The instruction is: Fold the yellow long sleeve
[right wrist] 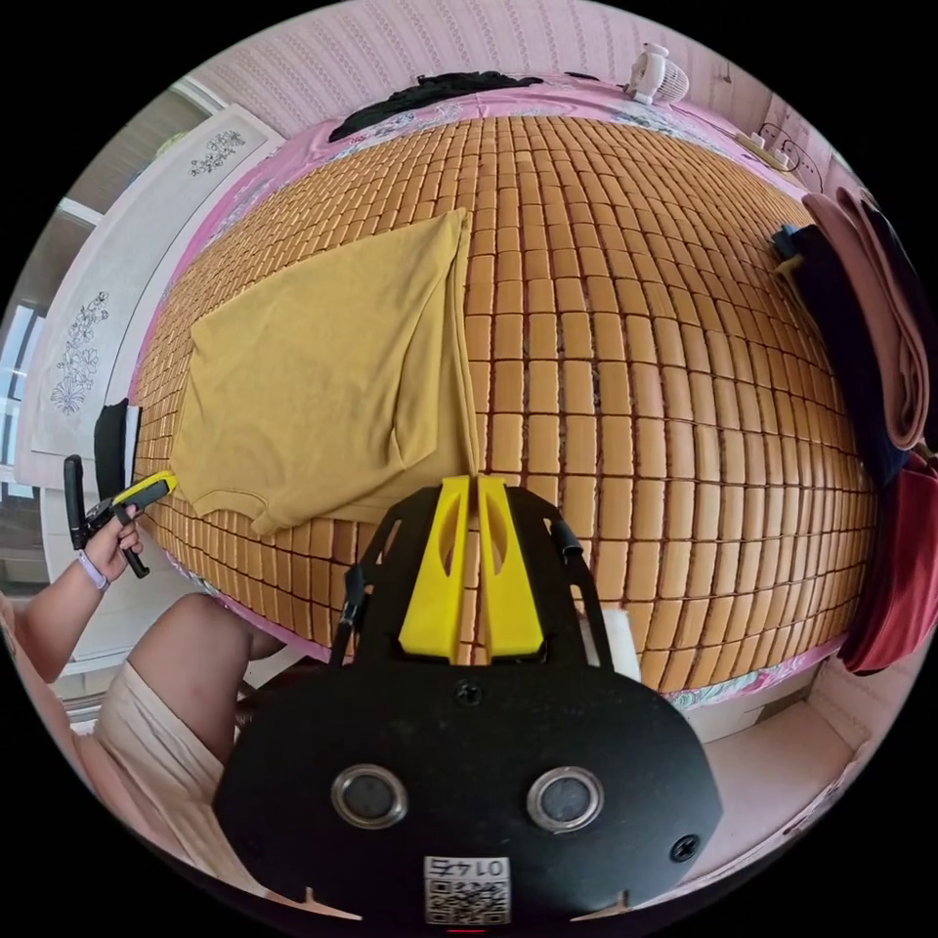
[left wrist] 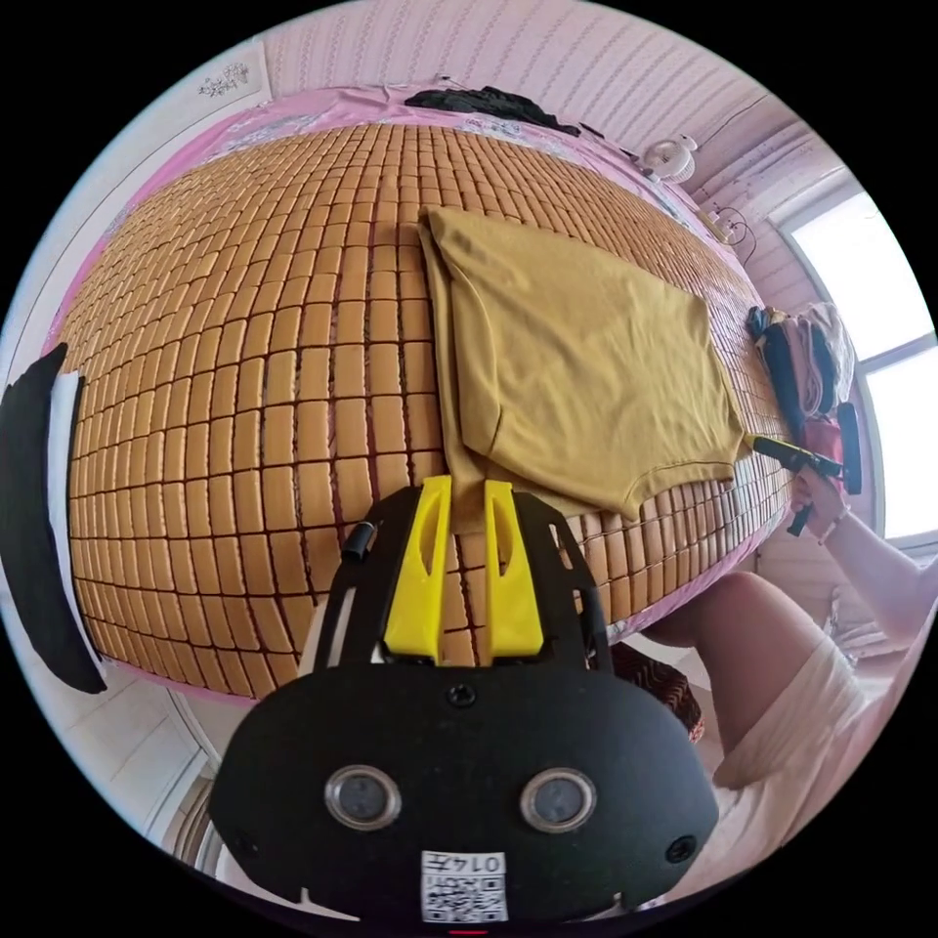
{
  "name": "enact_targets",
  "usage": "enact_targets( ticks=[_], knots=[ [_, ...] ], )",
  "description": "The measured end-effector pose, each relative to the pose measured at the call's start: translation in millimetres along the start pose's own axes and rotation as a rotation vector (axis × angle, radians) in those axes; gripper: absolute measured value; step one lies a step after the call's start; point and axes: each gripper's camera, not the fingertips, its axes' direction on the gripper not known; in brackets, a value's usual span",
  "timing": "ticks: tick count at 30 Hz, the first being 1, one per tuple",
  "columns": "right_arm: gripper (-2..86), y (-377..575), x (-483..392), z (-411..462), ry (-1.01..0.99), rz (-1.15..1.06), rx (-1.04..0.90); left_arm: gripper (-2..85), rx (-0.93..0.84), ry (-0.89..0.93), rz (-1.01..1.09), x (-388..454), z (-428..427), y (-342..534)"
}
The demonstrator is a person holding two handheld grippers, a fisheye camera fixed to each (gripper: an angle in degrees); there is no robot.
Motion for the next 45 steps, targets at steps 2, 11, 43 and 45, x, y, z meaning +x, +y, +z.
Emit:
enact_targets(
  ticks=[2, 11, 43, 45],
  knots=[
    [0.8, 3.3, -5.9, 3.1, 0.007, 0.013, 0.009, 6.2, -0.012, -0.027, 0.026, 6.1, 1.2, 2.5],
    [0.4, 13.8, -39.5, 13.9, 0.09, -0.026, 0.028, 6.3, 0.003, -0.087, 0.139, 23.8, 4.2, 26.6],
    [-0.3, 87.3, -283.0, 35.1, 0.064, -0.529, 0.027, -1.0, 0.224, 0.126, 0.65, 214.6, 8.4, 172.8],
    [-0.3, 61.4, -312.6, 54.6, 0.1, -0.599, -0.013, -1.0, 0.175, 0.1, 0.693, 240.4, 41.9, 171.4]
  ],
)
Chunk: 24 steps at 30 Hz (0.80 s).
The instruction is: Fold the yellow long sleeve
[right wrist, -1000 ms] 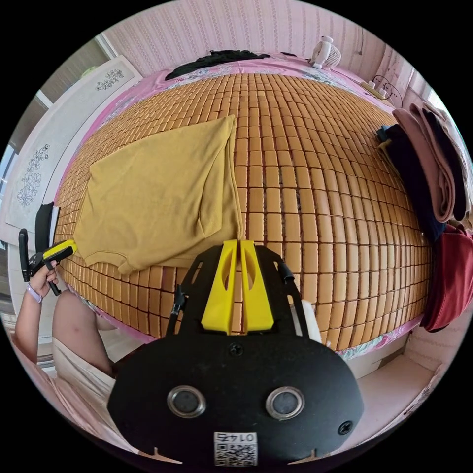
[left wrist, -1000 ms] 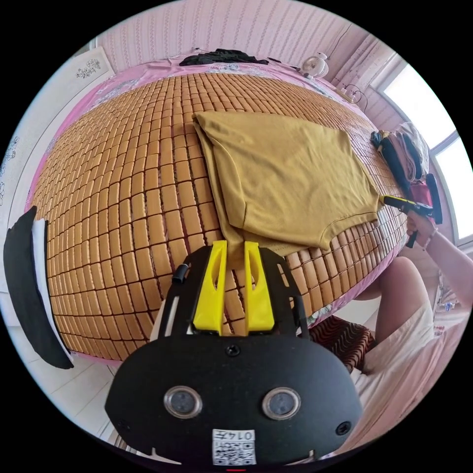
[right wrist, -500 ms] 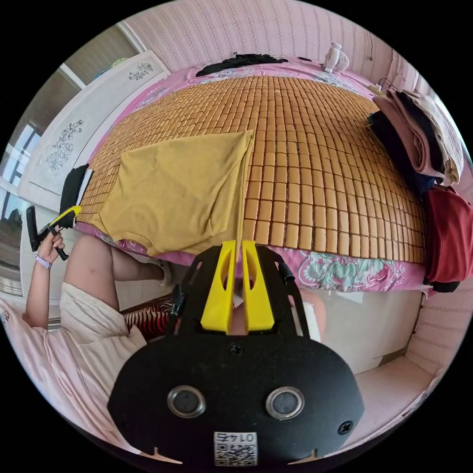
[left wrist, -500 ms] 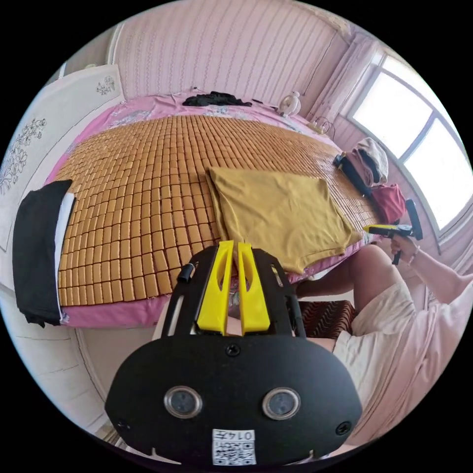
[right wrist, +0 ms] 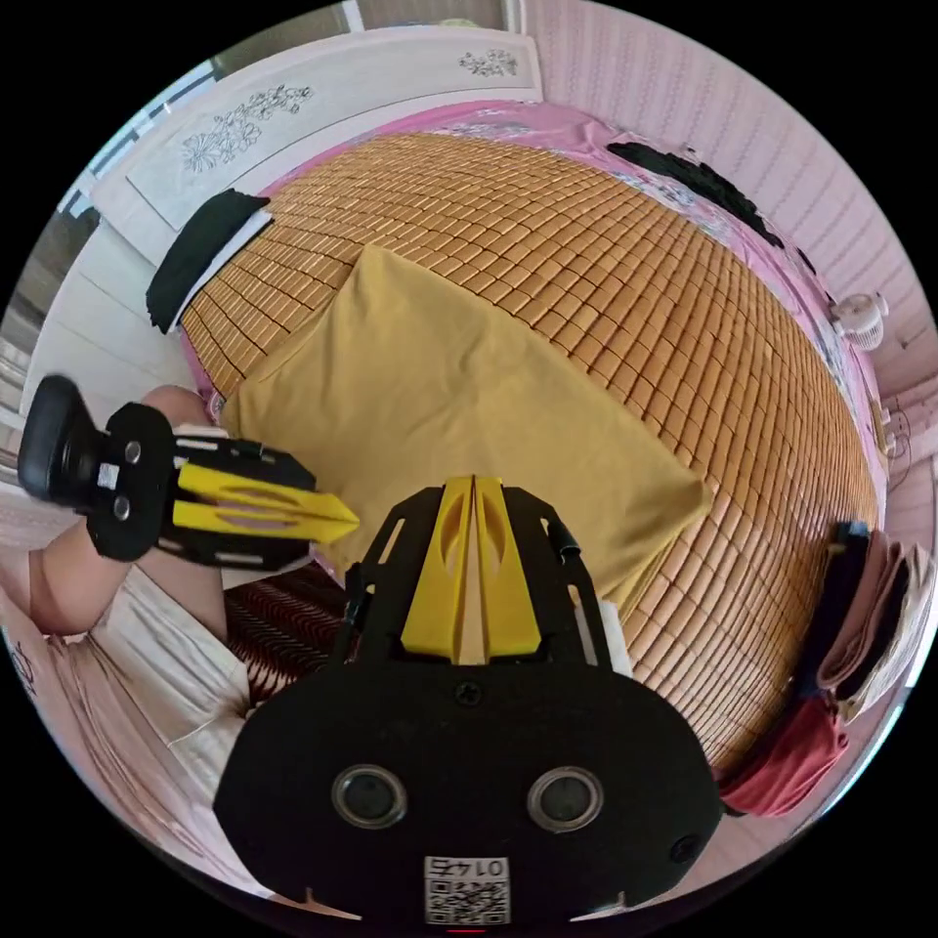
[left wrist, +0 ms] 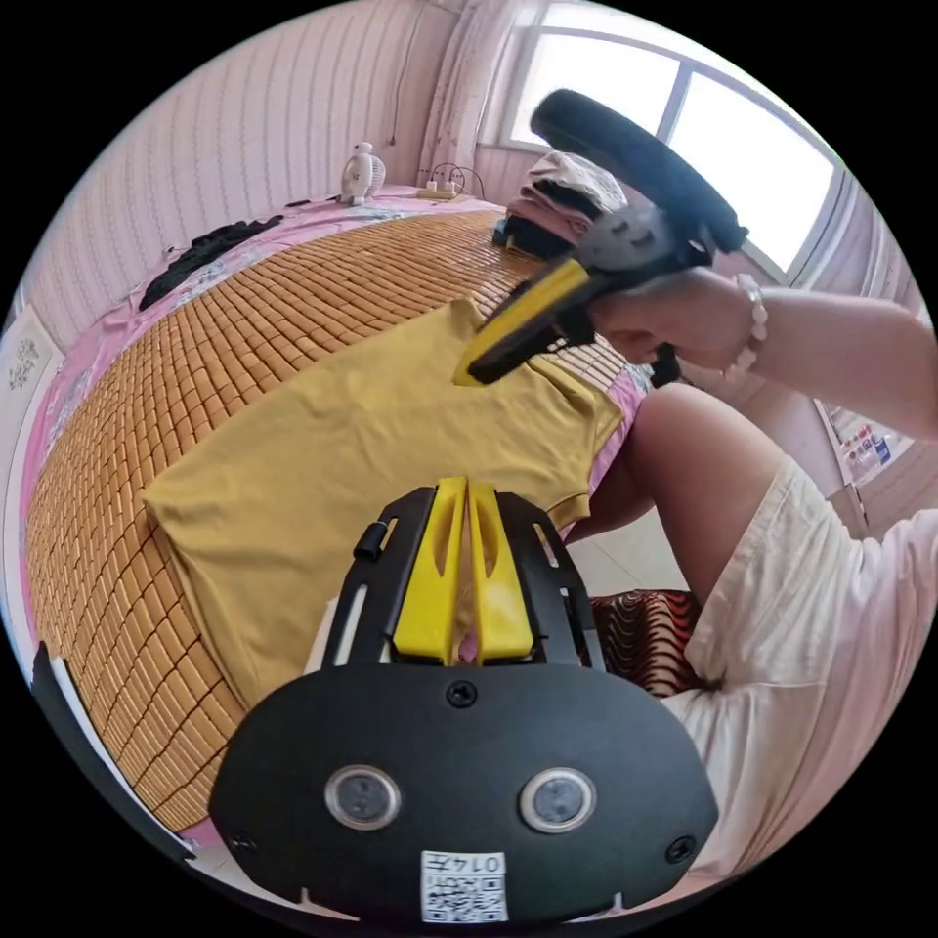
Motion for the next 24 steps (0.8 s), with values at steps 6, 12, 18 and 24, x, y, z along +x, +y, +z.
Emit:
enact_targets(
  ticks=[6, 12, 18, 24],
  knots=[
    [-0.3, -85.0, -9.6, 65.4, 0.102, -0.057, -0.158, -1.0, -0.119, -0.077, 0.109, 15.0, 35.5, 3.6],
    [-0.4, -97.3, -7.2, 65.7, 0.07, -0.079, -0.156, -1.0, -0.097, 0.0, 0.107, 15.5, 48.0, 9.1],
    [-0.4, -140.6, -4.5, 57.3, 0.103, -0.13, -0.17, -1.0, -0.103, 0.015, 0.12, 26.5, 57.6, 11.8],
    [-0.5, -174.0, 6.0, 73.5, 0.074, -0.252, -0.385, -1.0, -0.083, 0.013, 0.127, 36.6, 65.2, 18.9]
  ],
)
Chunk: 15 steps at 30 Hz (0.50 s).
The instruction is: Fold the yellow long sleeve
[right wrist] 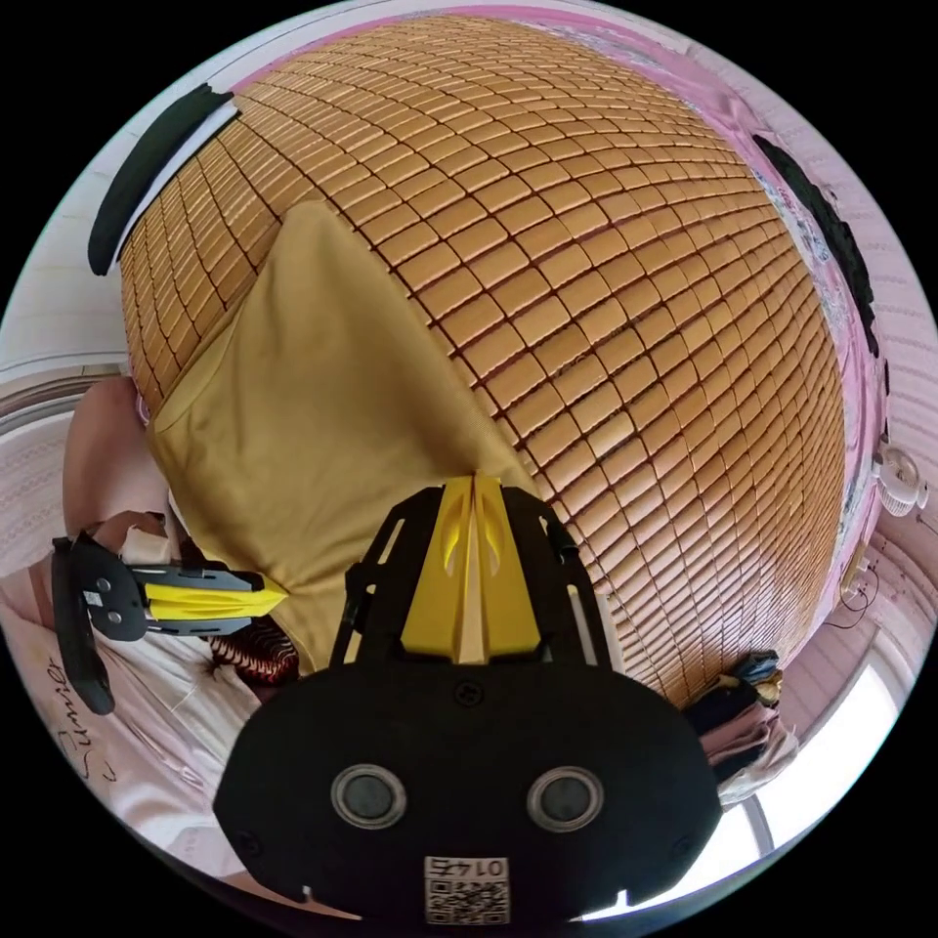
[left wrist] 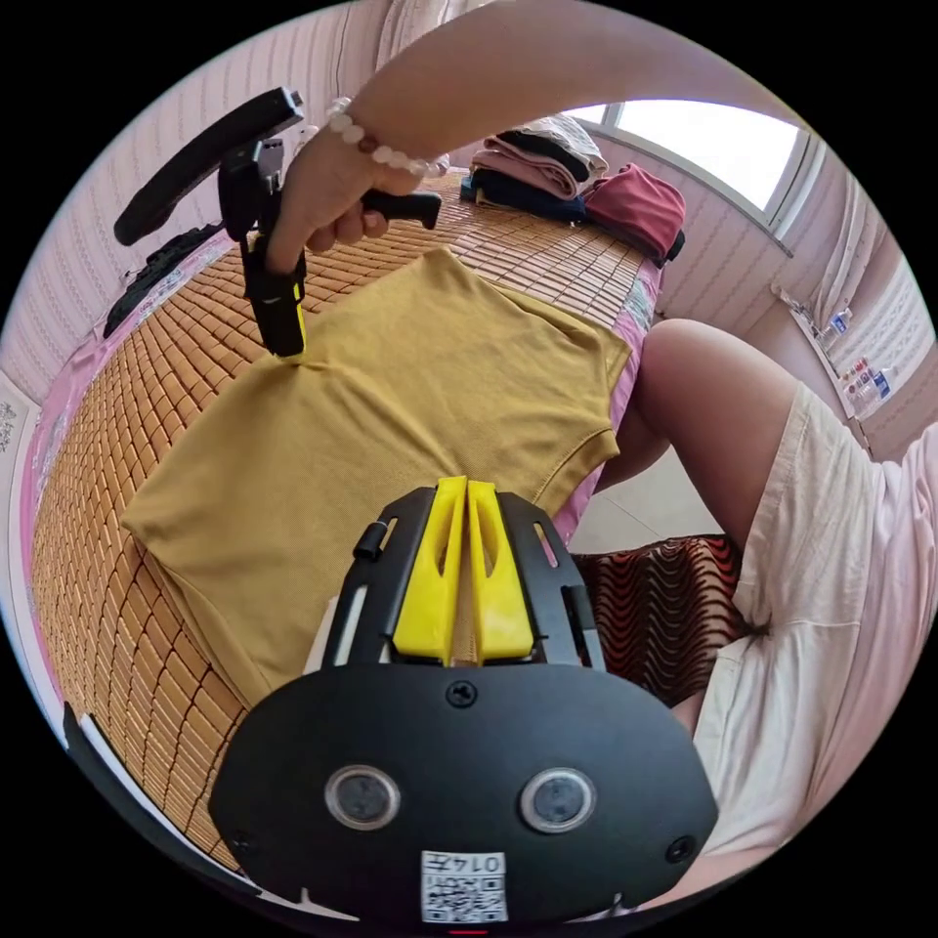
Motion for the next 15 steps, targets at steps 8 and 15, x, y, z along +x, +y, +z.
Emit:
enact_targets(
  ticks=[8, 15],
  knots=[
    [-0.3, 35.4, 38.4, -7.3, -0.051, 0.139, 0.1, -1.0, 0.013, 0.008, 0.01, 9.6, 9.2, 4.9],
    [0.5, 207.5, 54.2, -32.2, -0.146, 0.293, 0.384, 0.0, 0.153, 0.075, -0.01, 12.6, -7.7, 14.3]
  ],
)
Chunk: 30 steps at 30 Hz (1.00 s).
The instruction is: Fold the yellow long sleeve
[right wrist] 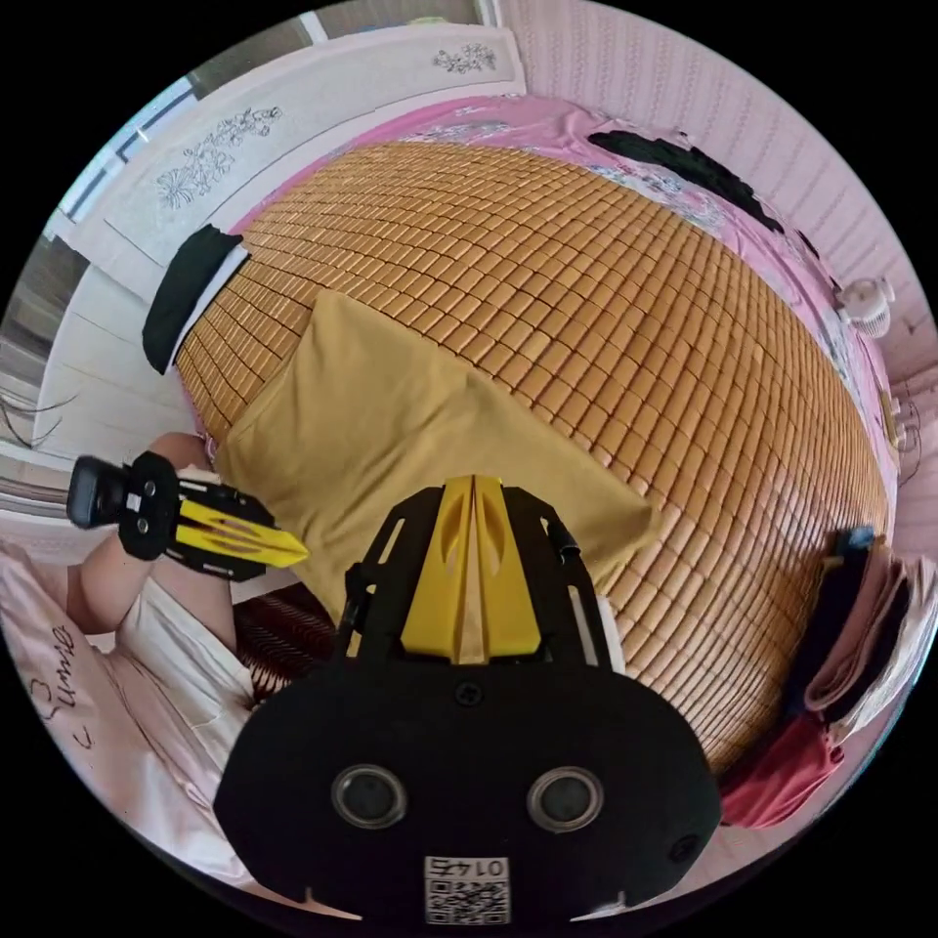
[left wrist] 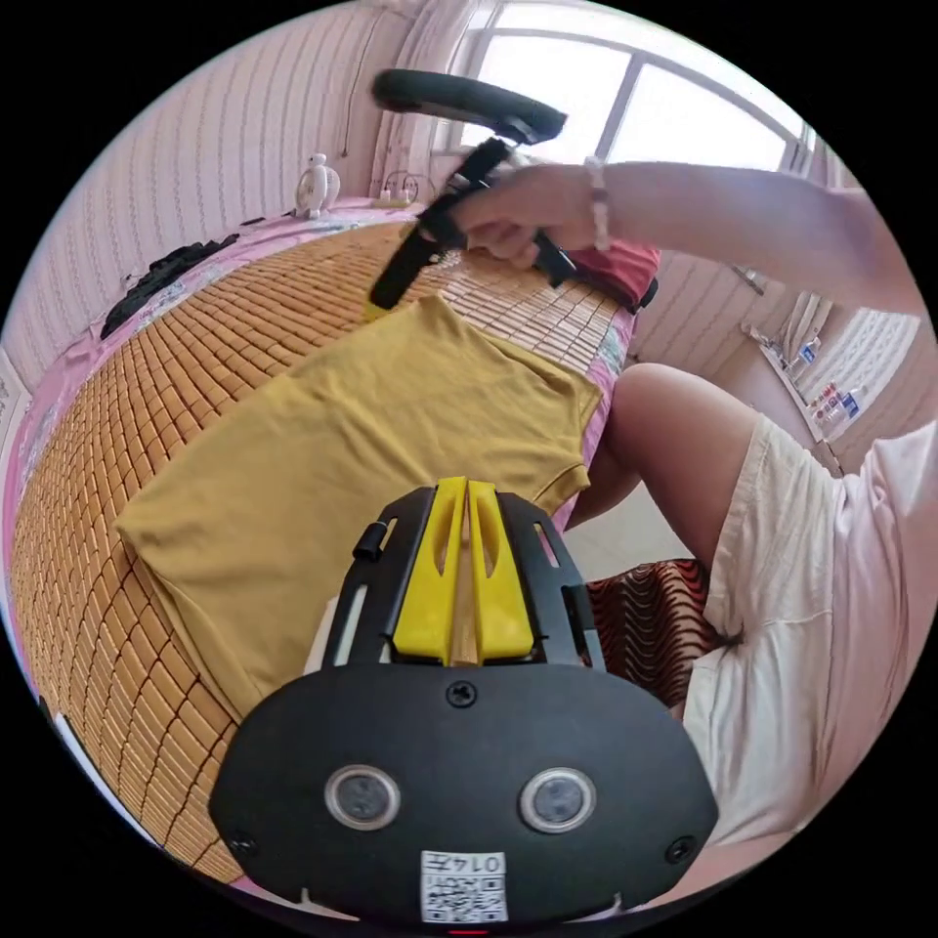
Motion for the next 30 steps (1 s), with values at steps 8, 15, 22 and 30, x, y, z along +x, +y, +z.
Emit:
enact_targets(
  ticks=[8, 15, 22, 30],
  knots=[
    [9.1, 204.5, 76.2, -17.1, -0.123, 0.33, -0.067, 8.9, 0.178, 0.047, 0.11, 54.5, -4.8, 0.1],
    [3.2, 245.8, 114.4, -4.1, -0.249, 0.409, -0.098, 13.5, 0.096, 0.087, 0.158, 86.8, 42.8, -31.7],
    [1.5, 288.2, 155.2, -62.9, -0.459, 0.418, 0.139, 14.2, -0.003, 0.079, 0.212, 109.8, 91.7, -68.5],
    [7.6, 335.6, 208.6, -85.8, -0.374, 0.547, 0.404, 1.6, 0.009, 0.064, 0.146, 111.8, 69.8, -70.6]
  ],
)
